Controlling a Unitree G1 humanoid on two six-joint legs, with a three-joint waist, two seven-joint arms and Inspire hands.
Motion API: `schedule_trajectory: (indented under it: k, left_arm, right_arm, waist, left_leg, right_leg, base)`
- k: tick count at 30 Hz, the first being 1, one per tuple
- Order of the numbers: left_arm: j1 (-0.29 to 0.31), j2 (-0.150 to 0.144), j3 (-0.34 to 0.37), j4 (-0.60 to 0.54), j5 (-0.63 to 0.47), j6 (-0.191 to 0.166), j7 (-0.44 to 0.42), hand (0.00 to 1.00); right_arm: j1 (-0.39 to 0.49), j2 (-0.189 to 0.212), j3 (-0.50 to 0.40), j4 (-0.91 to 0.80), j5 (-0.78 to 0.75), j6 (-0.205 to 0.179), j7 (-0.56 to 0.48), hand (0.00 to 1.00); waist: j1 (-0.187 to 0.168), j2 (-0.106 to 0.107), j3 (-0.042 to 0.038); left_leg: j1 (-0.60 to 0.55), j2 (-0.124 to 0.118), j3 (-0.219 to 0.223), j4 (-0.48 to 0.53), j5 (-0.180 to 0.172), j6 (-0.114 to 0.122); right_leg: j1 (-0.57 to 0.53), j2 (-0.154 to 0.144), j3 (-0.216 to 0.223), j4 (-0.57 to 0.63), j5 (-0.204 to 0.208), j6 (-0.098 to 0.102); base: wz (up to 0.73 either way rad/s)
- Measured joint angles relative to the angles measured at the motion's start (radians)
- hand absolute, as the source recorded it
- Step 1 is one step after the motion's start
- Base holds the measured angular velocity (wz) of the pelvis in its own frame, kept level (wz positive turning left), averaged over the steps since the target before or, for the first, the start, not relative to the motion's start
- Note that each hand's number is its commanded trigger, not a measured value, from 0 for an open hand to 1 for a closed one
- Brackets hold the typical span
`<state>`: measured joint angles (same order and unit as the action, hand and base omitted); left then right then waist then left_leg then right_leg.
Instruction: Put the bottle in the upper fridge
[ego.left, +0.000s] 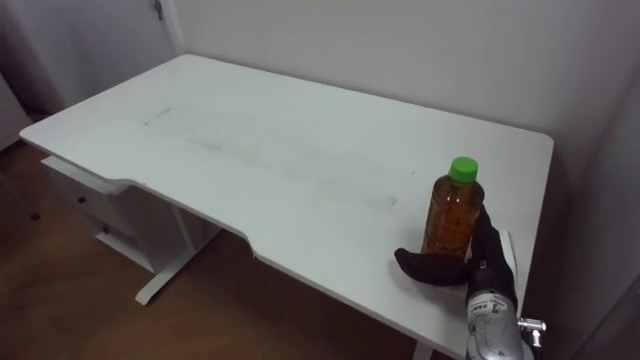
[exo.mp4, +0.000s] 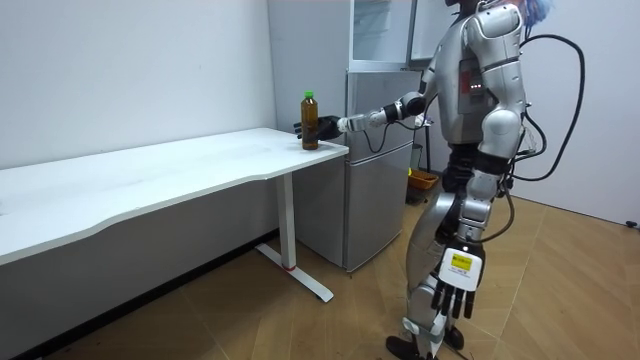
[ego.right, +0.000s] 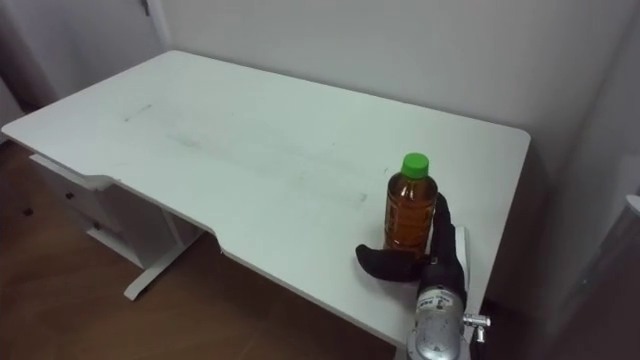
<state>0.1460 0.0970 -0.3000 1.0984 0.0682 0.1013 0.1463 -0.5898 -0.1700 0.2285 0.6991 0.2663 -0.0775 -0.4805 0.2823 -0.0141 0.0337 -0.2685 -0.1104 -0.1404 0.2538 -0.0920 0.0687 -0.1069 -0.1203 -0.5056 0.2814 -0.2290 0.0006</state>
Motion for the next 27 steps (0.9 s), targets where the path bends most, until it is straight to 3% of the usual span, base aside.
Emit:
schedule_trajectory:
  k: [12,15,16,27]
  left_arm:
    - [0.000,0.000,0.000,0.001,0.000,0.000,0.000,0.00]
    - [0.000,0.000,0.000,0.001,0.000,0.000,0.000,0.00]
    - [0.000,0.000,0.000,0.001,0.000,0.000,0.000,0.00]
    - [0.000,0.000,0.000,0.005,0.001,-0.002,0.000,0.00]
  right_arm:
    - [0.000,0.002,0.004,0.000,0.001,0.000,0.010,0.00]
    - [0.000,0.002,0.004,0.000,0.001,0.000,0.011,0.93]
    - [0.000,0.002,0.004,0.000,0.001,0.000,0.011,1.00]
    - [0.000,0.000,0.007,0.005,-0.010,0.000,0.032,1.00]
  waist:
    - [0.001,0.000,-0.0002]
    - [0.001,0.000,-0.0002]
    - [0.001,0.000,-0.0002]
    - [0.003,-0.001,-0.0004]
  left_leg:
    - [0.000,0.000,0.000,0.003,0.000,0.000]
    - [0.000,0.000,0.000,0.003,0.000,0.000]
    - [0.000,0.000,0.000,0.004,0.000,0.000]
    - [0.000,-0.001,0.000,0.005,0.001,0.001]
  right_leg:
    - [-0.001,0.000,0.011,0.003,0.000,0.000]
    - [-0.001,0.000,0.011,0.004,0.000,0.000]
    - [-0.001,0.000,0.011,0.004,0.000,0.000]
    - [-0.002,-0.001,0.014,0.009,0.000,0.000]
  base:
    - [0.00]
    - [0.00]
    - [0.00]
    - [0.00]
